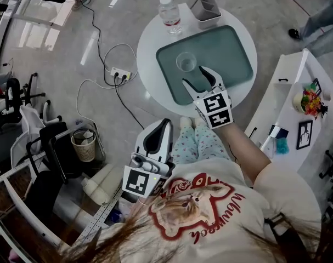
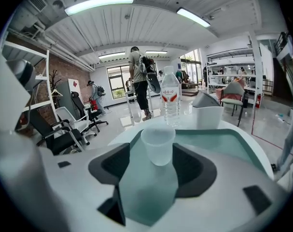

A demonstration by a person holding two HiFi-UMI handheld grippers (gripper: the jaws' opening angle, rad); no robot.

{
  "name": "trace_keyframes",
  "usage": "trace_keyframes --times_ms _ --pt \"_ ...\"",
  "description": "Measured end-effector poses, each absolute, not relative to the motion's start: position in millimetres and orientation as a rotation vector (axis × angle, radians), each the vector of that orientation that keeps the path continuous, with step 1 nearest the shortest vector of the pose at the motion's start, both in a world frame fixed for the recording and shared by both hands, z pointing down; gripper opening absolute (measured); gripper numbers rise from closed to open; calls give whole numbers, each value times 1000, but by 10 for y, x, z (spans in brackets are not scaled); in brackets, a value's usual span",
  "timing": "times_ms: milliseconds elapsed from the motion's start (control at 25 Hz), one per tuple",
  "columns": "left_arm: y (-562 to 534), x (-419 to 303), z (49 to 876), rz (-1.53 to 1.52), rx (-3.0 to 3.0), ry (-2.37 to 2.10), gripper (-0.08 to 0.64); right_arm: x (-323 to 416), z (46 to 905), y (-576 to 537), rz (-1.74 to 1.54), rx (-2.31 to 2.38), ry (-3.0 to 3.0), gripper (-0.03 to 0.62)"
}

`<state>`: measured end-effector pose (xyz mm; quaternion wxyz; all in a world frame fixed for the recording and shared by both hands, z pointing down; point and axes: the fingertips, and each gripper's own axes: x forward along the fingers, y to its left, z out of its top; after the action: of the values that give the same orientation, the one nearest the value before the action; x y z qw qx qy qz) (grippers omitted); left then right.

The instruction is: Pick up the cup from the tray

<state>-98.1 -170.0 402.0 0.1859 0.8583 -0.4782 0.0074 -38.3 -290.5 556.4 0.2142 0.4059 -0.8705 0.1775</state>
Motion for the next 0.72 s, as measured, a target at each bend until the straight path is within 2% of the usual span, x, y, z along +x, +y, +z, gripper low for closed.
trace_keyframes --times_ms 720 --pt "-1765 -1085 4102 5 2372 -1364 15 -475 5921 -3059 549 1086 -2331 256"
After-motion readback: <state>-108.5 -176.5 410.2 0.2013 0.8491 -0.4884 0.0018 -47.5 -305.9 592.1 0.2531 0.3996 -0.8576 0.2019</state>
